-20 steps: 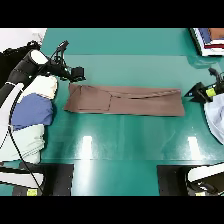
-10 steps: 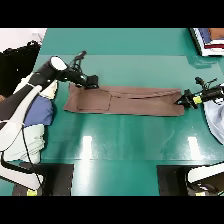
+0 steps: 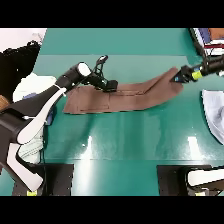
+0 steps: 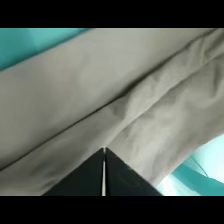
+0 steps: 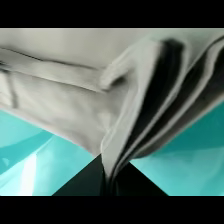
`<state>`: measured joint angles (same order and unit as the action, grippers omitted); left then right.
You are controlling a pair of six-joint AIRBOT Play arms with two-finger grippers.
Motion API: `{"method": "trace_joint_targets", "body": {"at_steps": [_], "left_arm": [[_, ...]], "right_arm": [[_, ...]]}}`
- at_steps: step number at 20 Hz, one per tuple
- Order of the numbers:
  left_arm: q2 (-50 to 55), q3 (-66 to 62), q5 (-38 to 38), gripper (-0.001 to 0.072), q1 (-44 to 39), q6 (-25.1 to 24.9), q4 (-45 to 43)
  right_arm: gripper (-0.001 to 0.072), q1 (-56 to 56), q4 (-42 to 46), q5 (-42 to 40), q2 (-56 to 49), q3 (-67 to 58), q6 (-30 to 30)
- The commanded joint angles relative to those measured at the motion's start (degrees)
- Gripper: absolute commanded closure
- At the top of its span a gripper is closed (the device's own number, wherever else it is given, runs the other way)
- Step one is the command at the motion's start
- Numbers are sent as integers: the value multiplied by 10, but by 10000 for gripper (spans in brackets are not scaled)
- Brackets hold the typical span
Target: Fold the shirts.
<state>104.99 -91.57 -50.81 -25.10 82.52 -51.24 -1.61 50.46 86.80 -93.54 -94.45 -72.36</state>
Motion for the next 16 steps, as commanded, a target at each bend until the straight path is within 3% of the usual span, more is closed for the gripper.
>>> {"method": "trace_joint_targets", "body": {"at_steps": [1,5,11,16], "left_arm": [[38,-26,4,683,-20,0,6],[56,-26,3,683,-24,0,11],[60,-29,15,683,-23,0,13],[24,-87,-72,683,46,-1,-33]], "right_arm": [[695,63,-39,7,24,-88,-44],[695,123,-104,-21,24,-154,-59],[695,209,-104,-60,21,-169,-56],[695,281,-105,-103,0,-170,-36]]}}
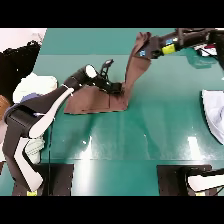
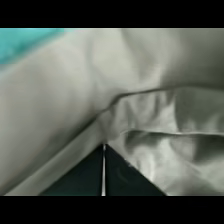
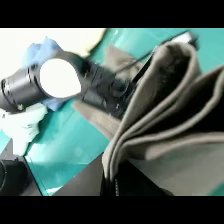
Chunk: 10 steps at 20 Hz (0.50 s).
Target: Fold the shirts.
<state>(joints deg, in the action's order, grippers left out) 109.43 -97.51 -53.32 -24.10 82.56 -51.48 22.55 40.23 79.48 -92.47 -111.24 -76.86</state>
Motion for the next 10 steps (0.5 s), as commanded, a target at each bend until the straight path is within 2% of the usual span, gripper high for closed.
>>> {"method": "trace_joint_targets", "body": {"at_steps": [1,4,7,8,9,10], "left_arm": [[-38,-43,-74,684,61,-1,-55],[-94,-94,-153,683,150,-5,-123],[-149,-116,-186,683,228,-5,-141],[-166,-116,-187,682,250,-5,-141],[-179,-116,-188,683,267,-5,-141],[-190,-116,-193,683,281,-5,-141]], "right_arm": [[695,63,-3,-42,-21,-2,17],[695,136,-52,-111,-66,-3,66],[691,204,-76,-198,-140,-23,96],[669,224,-76,-213,-173,-48,104],[558,240,-76,-225,-204,-72,118],[412,255,-76,-241,-229,-90,131]]}}
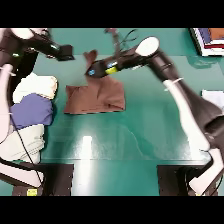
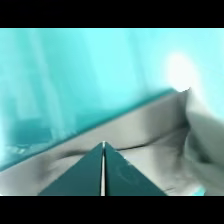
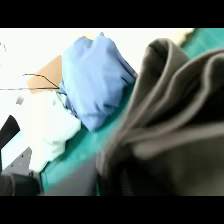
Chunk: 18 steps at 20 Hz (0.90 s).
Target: Fold the shirts.
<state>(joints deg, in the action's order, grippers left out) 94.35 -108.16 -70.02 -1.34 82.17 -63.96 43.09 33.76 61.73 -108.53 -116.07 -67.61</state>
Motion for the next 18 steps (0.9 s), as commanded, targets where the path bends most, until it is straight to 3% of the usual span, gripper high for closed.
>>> {"method": "trace_joint_targets", "body": {"at_steps": [1,2,3,5,10,16,18], "left_arm": [[-46,-10,-31,683,62,-1,-16],[-51,-10,-36,682,68,-1,-16],[-53,-10,-42,682,69,-1,-16],[-54,-10,-49,683,66,-1,-15],[-54,-10,-63,683,56,-1,-10],[-53,-10,-58,682,30,-2,-8],[-53,-10,-48,682,19,-2,-8]], "right_arm": [[257,59,-11,-78,-83,-44,47],[211,65,-12,-89,-88,-28,47],[212,65,-12,-82,-84,-9,47],[328,44,-6,-34,-63,31,47],[331,-73,74,78,7,136,15],[313,-232,82,88,83,303,-6],[31,-259,54,79,83,344,-6]]}}
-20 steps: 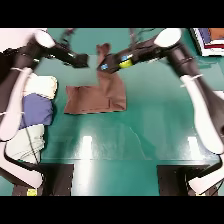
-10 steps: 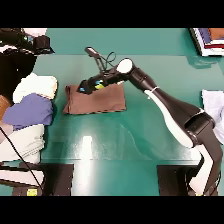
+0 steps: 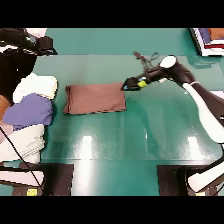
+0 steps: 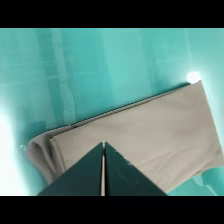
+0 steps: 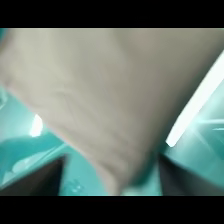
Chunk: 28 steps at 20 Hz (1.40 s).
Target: Fold the shirts.
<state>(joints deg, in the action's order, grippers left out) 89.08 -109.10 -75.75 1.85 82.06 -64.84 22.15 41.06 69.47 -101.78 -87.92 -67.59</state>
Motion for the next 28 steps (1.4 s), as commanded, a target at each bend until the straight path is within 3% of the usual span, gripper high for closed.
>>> {"method": "trace_joint_targets", "body": {"at_steps": [1,5,10,11,14,15,16,22,28], "left_arm": [[0,0,17,682,-20,0,1],[0,0,37,682,-37,0,2],[1,4,36,682,-39,0,5],[1,4,35,683,-39,0,5],[1,4,25,682,-40,0,5],[1,4,20,682,-40,0,7],[1,4,15,682,-40,0,10],[0,3,13,683,-66,0,14],[0,4,35,683,-132,0,13]], "right_arm": [[31,-57,-37,-6,12,80,-6],[37,-42,-116,-21,-33,96,-5],[40,42,-131,-29,-115,-5,-7],[100,59,-131,-34,-130,-28,-11],[432,100,-130,-41,-169,-92,-11],[600,107,-128,-42,-175,-108,-9],[694,112,-122,-40,-179,-125,-8],[694,52,-74,-35,-130,-168,-42],[695,-149,47,-36,49,-72,-51]]}}
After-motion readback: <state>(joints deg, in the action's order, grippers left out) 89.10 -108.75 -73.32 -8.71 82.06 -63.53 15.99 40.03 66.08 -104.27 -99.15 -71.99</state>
